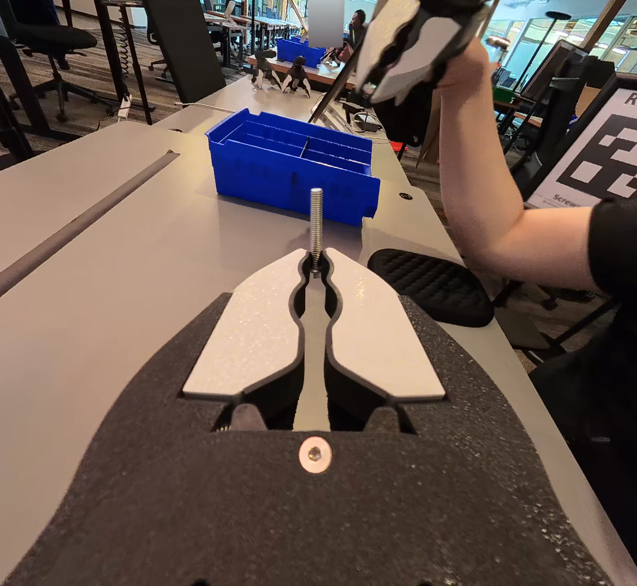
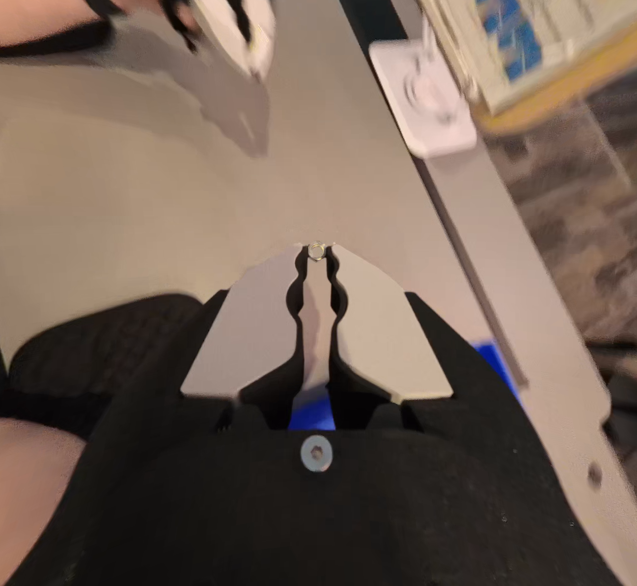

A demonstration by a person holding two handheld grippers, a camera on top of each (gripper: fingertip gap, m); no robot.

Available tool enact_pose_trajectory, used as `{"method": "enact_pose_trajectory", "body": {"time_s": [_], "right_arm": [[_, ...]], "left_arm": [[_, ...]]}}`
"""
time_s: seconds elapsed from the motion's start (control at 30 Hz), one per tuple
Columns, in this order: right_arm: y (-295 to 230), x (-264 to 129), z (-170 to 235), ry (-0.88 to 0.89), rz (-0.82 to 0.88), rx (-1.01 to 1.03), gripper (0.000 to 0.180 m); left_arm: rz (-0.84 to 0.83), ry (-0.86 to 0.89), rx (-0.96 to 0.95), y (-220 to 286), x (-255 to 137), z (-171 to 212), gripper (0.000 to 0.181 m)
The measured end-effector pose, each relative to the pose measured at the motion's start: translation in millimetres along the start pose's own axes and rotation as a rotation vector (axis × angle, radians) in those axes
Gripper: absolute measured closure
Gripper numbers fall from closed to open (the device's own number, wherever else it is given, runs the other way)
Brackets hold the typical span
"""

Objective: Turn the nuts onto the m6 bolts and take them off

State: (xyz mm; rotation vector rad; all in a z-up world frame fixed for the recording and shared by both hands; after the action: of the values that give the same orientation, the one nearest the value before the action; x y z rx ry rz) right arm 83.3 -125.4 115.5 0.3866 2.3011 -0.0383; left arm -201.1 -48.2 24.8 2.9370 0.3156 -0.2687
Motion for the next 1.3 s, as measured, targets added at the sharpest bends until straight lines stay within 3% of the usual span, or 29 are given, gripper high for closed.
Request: {"method": "enact_pose_trajectory", "body": {"time_s": [0.17,0.3,0.63,0.87,1.03,1.17,1.3], "right_arm": [[27.5,-39.2,140.8,-0.153,0.119,0.446,0.17],[31.3,-32.2,221.2,-0.184,0.1,0.651,0.169],[46.2,15.2,267.0,-0.286,-0.015,0.736,0.169],[47.8,14.4,272.3,-0.262,-0.025,0.741,0.164],[42.7,-18.4,257.2,-0.186,0.08,0.724,0.157],[25.7,-66.0,202.0,-0.088,0.294,0.609,0.157],[6.1,-80.4,108.2,0.085,0.418,0.372,0.157]], "left_arm": [[0.004,-0.006,0.031,6.7,4.7,-3.7,0.176],[0.01,0.002,0.049,13.0,6.9,-9.1,0.176],[0.039,0.001,0.073,24.4,9.9,-15.7,0.176],[0.043,-0.01,0.085,27.0,11.3,-15.4,0.176],[0.034,0.008,0.078,26.1,7.1,-18.1,0.176],[0.022,0.036,0.082,27.6,5.1,-21.9,0.176],[-0.014,0.074,0.094,30.7,7.1,-25.1,0.176]]}}
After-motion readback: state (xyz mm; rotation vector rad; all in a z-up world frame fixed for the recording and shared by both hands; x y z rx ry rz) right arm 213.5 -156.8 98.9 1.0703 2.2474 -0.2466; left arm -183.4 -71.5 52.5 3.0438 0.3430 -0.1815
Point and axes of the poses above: each gripper's, where its closed fingertips meet, x out along the fingers, z out of its underside, y = z × x across the jaws, the point moved 8 cm from there along -x, back along the fingers, and after that the axes turned 15 degrees about -z, right-handed, at the moved point
